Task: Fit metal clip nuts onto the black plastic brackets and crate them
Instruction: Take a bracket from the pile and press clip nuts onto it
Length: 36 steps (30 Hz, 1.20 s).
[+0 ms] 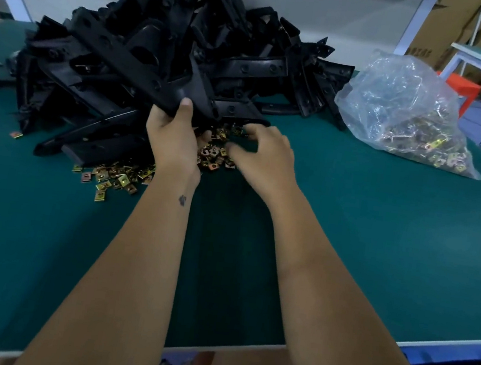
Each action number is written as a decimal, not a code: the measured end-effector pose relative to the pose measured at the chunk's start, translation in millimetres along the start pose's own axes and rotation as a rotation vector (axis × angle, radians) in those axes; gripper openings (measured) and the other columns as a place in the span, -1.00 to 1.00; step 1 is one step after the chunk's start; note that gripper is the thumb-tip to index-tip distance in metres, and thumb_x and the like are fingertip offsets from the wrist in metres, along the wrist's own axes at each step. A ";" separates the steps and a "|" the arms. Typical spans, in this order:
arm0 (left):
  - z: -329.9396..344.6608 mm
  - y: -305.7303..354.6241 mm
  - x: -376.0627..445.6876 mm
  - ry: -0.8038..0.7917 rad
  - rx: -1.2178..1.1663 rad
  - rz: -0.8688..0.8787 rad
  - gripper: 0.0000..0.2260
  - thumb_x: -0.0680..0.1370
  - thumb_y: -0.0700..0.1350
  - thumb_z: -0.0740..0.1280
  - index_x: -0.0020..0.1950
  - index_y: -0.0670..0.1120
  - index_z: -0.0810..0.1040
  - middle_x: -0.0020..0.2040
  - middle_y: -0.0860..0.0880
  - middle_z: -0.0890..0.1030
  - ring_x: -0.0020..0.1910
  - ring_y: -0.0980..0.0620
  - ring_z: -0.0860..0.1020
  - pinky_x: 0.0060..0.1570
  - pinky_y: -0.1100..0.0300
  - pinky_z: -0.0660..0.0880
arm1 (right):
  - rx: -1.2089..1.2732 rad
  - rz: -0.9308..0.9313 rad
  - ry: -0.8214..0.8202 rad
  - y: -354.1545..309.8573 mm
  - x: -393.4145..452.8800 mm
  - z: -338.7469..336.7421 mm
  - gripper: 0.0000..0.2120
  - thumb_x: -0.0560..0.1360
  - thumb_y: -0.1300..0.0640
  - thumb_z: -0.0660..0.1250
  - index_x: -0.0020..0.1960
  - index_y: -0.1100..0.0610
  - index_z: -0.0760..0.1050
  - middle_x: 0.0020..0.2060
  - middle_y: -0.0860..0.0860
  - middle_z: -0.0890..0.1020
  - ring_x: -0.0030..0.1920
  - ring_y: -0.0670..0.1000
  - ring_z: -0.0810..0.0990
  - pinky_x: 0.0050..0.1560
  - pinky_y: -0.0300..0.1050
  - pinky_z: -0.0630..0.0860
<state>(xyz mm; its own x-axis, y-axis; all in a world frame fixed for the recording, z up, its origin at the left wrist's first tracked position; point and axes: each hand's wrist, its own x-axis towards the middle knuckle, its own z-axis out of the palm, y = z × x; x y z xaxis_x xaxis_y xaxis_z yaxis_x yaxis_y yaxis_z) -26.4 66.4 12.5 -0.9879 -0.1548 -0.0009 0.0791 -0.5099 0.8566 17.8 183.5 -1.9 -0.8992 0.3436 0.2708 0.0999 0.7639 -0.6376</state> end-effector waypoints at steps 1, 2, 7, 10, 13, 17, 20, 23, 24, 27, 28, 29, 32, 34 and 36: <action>-1.4 0.0 1.9 0.006 -0.005 -0.010 -0.91 0.66 -0.17 0.26 -0.02 -0.03 0.51 0.03 -0.05 0.60 -0.12 0.00 0.56 -0.31 0.26 0.52 | -0.115 -0.045 -0.094 -1.2 -0.4 2.2 -0.40 0.41 -0.25 0.33 0.37 -0.02 0.44 0.22 0.00 0.48 0.27 0.10 0.35 0.21 -0.06 0.27; -2.0 -0.8 3.5 0.011 -0.011 -0.020 -0.92 0.66 -0.17 0.26 -0.01 -0.03 0.51 0.04 -0.05 0.60 -0.11 0.00 0.56 -0.31 0.27 0.53 | -0.224 -0.089 -0.166 -2.2 -0.9 4.8 -0.35 0.38 -0.32 0.33 0.38 -0.04 0.43 0.23 0.00 0.46 0.27 0.11 0.32 0.16 -0.07 0.20; 3.1 -5.0 1.7 -0.059 -0.048 -0.073 -0.79 0.66 -0.23 0.23 0.22 0.04 0.47 0.17 -0.04 0.57 -0.09 -0.01 0.56 -0.30 0.25 0.55 | -0.226 -0.158 -0.096 -1.1 -1.3 3.8 -0.67 0.49 -0.15 0.37 0.17 -0.02 0.61 0.12 0.02 0.53 0.19 0.12 0.39 0.06 -0.06 0.23; 6.4 -4.5 -1.3 -0.106 -0.077 -0.134 -0.72 0.65 -0.29 0.21 0.22 0.05 0.50 0.22 -0.07 0.57 -0.06 -0.03 0.57 -0.30 0.25 0.55 | -0.222 -0.194 -0.063 -2.3 -1.8 2.9 -0.78 0.53 -0.02 0.37 0.10 0.05 0.65 0.01 0.04 0.58 0.11 0.13 0.45 0.06 -0.01 0.33; 7.0 -3.3 -3.2 -0.155 -0.098 -0.191 -0.71 0.64 -0.31 0.21 0.16 0.06 0.54 0.24 -0.09 0.58 0.00 -0.05 0.59 -0.31 0.27 0.53 | -0.093 -0.166 0.024 -2.7 -1.9 2.1 -0.84 0.54 0.06 0.37 -0.05 0.13 0.67 -0.09 0.07 0.58 0.03 0.14 0.48 0.04 0.05 0.40; 7.4 -4.5 -4.6 -0.193 -0.129 -0.253 -0.83 0.60 -0.25 0.33 0.08 0.03 0.52 0.08 -0.04 0.63 -0.12 0.03 0.61 -0.40 0.30 0.48 | 0.204 -0.033 0.138 -3.6 -1.9 -2.8 -0.86 0.55 0.15 0.34 -0.05 0.10 0.68 -0.13 0.00 0.65 -0.07 0.00 0.59 -0.06 -0.08 0.50; 6.6 -6.6 -4.6 -0.214 -0.126 -0.251 -0.80 0.54 -0.21 0.43 0.08 0.01 0.50 -0.01 0.00 0.65 -0.23 0.10 0.62 -0.45 0.31 0.42 | 0.394 0.043 0.180 -4.5 0.3 -5.8 -0.89 0.53 0.18 0.38 -0.03 0.10 0.69 -0.18 -0.08 0.69 -0.17 -0.16 0.62 -0.19 -0.35 0.48; 6.7 -7.5 -3.4 -0.217 -0.128 -0.254 -0.73 0.50 -0.22 0.47 0.10 0.00 0.49 -0.04 0.01 0.66 -0.29 0.12 0.63 -0.48 0.31 0.38 | 0.557 0.116 0.200 -2.6 2.3 -6.3 -0.85 0.56 0.22 0.33 0.02 0.12 0.68 -0.17 -0.11 0.67 -0.24 -0.23 0.59 -0.32 -0.43 0.45; 6.9 -7.8 -3.1 -0.221 -0.131 -0.255 -0.73 0.49 -0.22 0.47 0.09 0.00 0.48 -0.05 0.01 0.67 -0.30 0.12 0.63 -0.49 0.30 0.37 | 0.598 0.139 0.192 -1.7 2.9 -6.2 -0.81 0.59 0.23 0.29 0.09 0.12 0.67 -0.13 -0.12 0.66 -0.23 -0.22 0.59 -0.29 -0.42 0.47; 7.5 -9.6 -3.0 -0.240 -0.123 -0.256 -0.70 0.48 -0.21 0.48 0.10 0.01 0.47 -0.13 0.05 0.69 -0.29 0.10 0.63 -0.51 0.29 0.35 | 0.731 0.181 0.181 -0.8 3.7 -7.1 -0.74 0.62 0.27 0.23 0.21 0.11 0.61 -0.08 -0.09 0.64 -0.26 -0.23 0.58 -0.24 -0.40 0.50; 7.7 -9.9 -3.1 -0.247 -0.114 -0.257 -0.69 0.47 -0.21 0.49 0.12 0.00 0.46 -0.16 0.06 0.70 -0.29 0.10 0.62 -0.51 0.29 0.34 | 0.788 0.185 0.191 -1.3 3.9 -8.2 -0.76 0.61 0.28 0.24 0.19 0.12 0.61 -0.10 -0.07 0.65 -0.27 -0.23 0.58 -0.18 -0.37 0.53; 7.8 -10.1 -3.1 -0.252 -0.106 -0.259 -0.67 0.47 -0.20 0.49 0.13 0.00 0.45 -0.17 0.06 0.70 -0.29 0.10 0.62 -0.52 0.29 0.34 | 0.849 0.186 0.201 -1.9 3.9 -9.9 -0.78 0.60 0.30 0.26 0.15 0.13 0.62 -0.13 -0.05 0.66 -0.27 -0.21 0.59 -0.13 -0.33 0.55; 8.1 -10.6 -3.2 -0.265 -0.096 -0.264 -0.67 0.46 -0.20 0.49 0.12 0.00 0.45 -0.11 0.03 0.70 -0.27 0.09 0.63 -0.53 0.29 0.33 | 1.049 0.206 0.178 -2.9 3.5 -15.4 -0.83 0.56 0.33 0.31 0.04 0.15 0.64 -0.20 0.01 0.68 -0.25 -0.11 0.63 -0.10 -0.25 0.56; 8.4 -10.1 -4.1 -0.277 -0.086 -0.267 -0.70 0.47 -0.20 0.48 0.08 0.01 0.45 -0.08 0.01 0.69 -0.26 0.09 0.64 -0.54 0.29 0.33 | 1.168 0.229 0.144 -3.5 3.3 -18.1 -0.85 0.55 0.34 0.32 0.02 0.17 0.63 -0.21 0.03 0.68 -0.24 -0.08 0.63 -0.12 -0.23 0.56; 8.6 -9.7 -5.3 -0.292 -0.067 -0.269 -0.73 0.48 -0.19 0.47 0.06 0.01 0.45 -0.05 0.00 0.68 -0.23 0.09 0.63 -0.54 0.30 0.31 | 1.260 0.249 0.122 -4.8 2.6 -19.7 -0.85 0.54 0.36 0.33 0.02 0.20 0.62 -0.21 0.05 0.68 -0.25 -0.07 0.64 -0.15 -0.24 0.55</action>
<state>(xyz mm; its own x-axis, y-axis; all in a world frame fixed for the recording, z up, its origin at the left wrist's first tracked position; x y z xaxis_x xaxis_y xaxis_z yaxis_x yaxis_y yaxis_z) -23.1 79.4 8.6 -0.9700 0.2343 -0.0656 -0.1888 -0.5547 0.8104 23.4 191.5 16.1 -0.8633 0.5001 0.0684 -0.2706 -0.3442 -0.8991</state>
